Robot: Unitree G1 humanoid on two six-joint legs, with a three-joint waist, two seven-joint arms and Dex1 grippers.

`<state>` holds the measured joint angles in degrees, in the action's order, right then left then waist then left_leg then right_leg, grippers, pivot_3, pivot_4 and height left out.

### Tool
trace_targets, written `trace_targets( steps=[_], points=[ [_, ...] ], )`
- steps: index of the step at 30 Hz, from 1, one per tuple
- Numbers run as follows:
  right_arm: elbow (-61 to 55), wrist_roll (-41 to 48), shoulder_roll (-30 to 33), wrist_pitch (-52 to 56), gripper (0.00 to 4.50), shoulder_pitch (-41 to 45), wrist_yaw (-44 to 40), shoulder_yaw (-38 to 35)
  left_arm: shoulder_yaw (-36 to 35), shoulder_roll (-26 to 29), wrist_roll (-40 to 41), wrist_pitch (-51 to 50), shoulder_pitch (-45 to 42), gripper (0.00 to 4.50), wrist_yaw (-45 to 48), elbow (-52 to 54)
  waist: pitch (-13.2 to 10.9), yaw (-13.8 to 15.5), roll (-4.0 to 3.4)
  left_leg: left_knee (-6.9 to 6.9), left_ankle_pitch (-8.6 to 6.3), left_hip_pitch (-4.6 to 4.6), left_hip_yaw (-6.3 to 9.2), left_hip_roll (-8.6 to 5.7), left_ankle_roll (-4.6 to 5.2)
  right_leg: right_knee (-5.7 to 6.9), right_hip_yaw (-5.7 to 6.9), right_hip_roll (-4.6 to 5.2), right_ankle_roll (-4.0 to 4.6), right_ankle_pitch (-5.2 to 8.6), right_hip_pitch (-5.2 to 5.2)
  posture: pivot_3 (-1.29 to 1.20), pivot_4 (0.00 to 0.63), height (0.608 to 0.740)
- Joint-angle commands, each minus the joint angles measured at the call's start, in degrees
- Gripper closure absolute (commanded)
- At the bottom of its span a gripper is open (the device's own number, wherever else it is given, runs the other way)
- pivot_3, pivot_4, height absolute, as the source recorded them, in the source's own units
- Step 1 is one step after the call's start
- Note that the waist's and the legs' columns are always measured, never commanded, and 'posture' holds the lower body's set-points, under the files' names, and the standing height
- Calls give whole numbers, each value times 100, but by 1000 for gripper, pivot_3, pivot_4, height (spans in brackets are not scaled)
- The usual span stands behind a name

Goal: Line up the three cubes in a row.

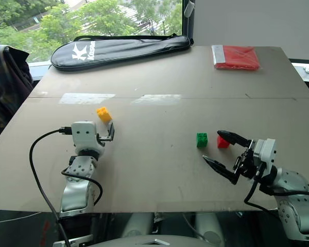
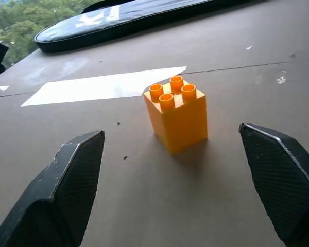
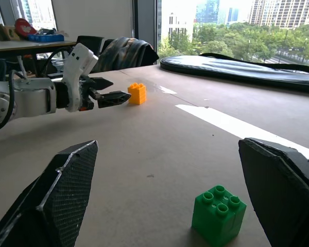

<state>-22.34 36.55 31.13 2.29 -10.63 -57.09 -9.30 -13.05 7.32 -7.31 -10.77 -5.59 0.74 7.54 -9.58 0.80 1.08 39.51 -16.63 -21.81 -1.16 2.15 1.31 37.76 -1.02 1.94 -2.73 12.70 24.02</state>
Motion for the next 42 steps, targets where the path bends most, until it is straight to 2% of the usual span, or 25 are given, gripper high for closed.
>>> trace_targets(
  steps=[1, 7, 12, 15, 17, 19, 20, 24, 28, 32, 36, 42],
  points=[
    [-158, 95, 19, 6, 0, 35, -36, -43, 88, 41, -223, -93, -375, 200, -419, -362, 0, 1, 0, 0, 0, -2, 0, 0, 0, -1, 1, 0, 3, -3, 1, 0, 150, 708],
    [-208, -1, -61, -86, 0, 16, 41, -18, 191, 11, -282, -172, -936, 200, -832, -1256, 1, 7, 1, 0, 0, -7, -1, -2, 0, -7, 4, 4, 18, -13, 0, 0, 150, 708],
    [-223, -69, -126, -151, 0, -23, 62, -13, 257, 20, -114, -95, -1286, 200, -819, -1837, 4, 8, -4, 0, 1, 4, 1, -2, -1, 1, 6, 3, 14, -10, -7, 0, 150, 708],
    [-237, -73, -140, -178, 0, -81, 44, -36, 213, -24, 21, -36, -1380, 1077, -811, -1953, 6, 10, -8, 0, 7, 8, 5, -2, -11, 2, 10, 3, -1, -1, -14, 0, 150, 708],
    [-242, -71, -142, -192, 0, -103, 42, -55, 126, -98, 88, -120, -1385, 1980, -943, -1945, 6, 7, -8, 0, 11, 8, 5, -2, -17, 2, 9, 5, -1, -1, -16, 0, 150, 708],
    [-247, -72, -144, -205, 0, -119, 48, -66, 88, -115, 146, -263, -1399, 3068, -987, -1959, 7, 8, -8, 0, 11, 8, 4, -2, -18, 1, 8, 6, -1, -1, -16, 0, 150, 708],
    [-254, -70, -147, -213, 0, -138, 55, -76, 95, -101, 164, -268, -1405, 3258, -984, -1982, 8, 6, -8, 0, 11, 8, 4, -3, -18, 1, 8, 6, -1, -1, -17, 0, 150, 708],
    [-286, -78, -162, -279, 0, -283, 71, -112, 117, -53, 314, -223, -1441, 3227, -829, -1954, 10, 7, -12, 0, 11, 9, 6, -2, -19, 2, 10, 5, -1, -1, -17, 0, 150, 708],
    [-343, -87, -186, -340, 0, -496, 92, -151, 317, 121, 657, -89, -1424, 3227, -74, -1789, 10, 15, -12, 0, 12, 8, 8, -2, -19, 1, 13, 6, 3, 2, -17, 0, 150, 708],
    [-378, -87, -167, -458, 0, -901, 16, -239, 727, 485, 1632, 85, -1324, 3227, 2117, -1507, 10, 13, -12, 0, 11, 2, 5, -3, -20, -7, 12, 8, 22, 13, -17, 0, 150, 708],
    [-269, -105, -185, -570, 0, -1077, -23, -298, 1326, 962, 1976, 323, -1427, 3227, 3889, -1646, 9, -12, -10, 0, 11, -2, -1, -3, -21, -14, 9, 8, 27, 10, -13, 0, 150, 708],
    [-187, -174, -274, -687, 0, -1282, 38, -329, 2132, 1370, 2300, 759, -2230, 3227, 6576, -2534, 8, -9, -10, -2, 11, 2, 3, 1, -20, -7, 10, 0, 22, 15, -9, 0, 150, 708]
  ],
)
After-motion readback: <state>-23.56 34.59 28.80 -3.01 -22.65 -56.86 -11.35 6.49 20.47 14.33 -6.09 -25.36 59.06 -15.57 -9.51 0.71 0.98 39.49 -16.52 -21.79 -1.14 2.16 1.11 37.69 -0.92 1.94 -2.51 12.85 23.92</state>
